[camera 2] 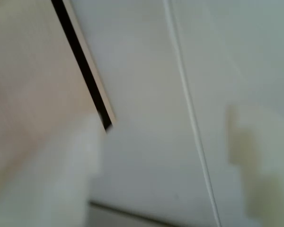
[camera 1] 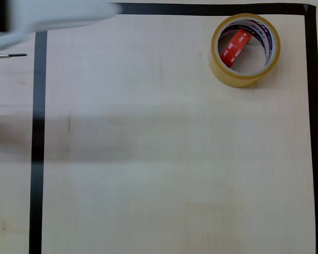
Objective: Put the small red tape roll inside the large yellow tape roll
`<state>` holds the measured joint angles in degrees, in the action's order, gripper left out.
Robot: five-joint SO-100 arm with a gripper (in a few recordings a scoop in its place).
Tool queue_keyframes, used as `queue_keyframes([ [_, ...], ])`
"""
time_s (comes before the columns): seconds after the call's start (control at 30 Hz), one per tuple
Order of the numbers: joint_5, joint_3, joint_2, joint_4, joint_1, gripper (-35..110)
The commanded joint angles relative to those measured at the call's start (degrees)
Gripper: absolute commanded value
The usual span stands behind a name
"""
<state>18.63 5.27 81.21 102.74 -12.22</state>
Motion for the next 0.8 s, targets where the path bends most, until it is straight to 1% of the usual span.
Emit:
queue_keyframes([
  [0.0, 1.14, 16.35, 19.86, 0.62, 1.41, 14],
  [0.07, 1.14, 22.5, 25.05, 0.35, 3.69, 14],
  [0.13, 0.97, 35.86, 33.13, -3.78, 5.71, 14],
  [0.17, 0.79, 46.85, 39.64, -8.7, 6.5, 14],
  [0.23, 0.7, 70.05, 54.58, -22.24, 8.0, 14],
  [0.3, 0.7, 86.84, 66.45, -31.73, 8.61, 8],
  [0.4, 0.62, 99.05, 74.0, -33.57, 9.84, 4],
  [0.57, 0.62, 121.38, 88.07, -40.87, 11.87, 4],
  [0.77, -1.14, 141.33, 100.72, -44.3, 14.41, 4],
])
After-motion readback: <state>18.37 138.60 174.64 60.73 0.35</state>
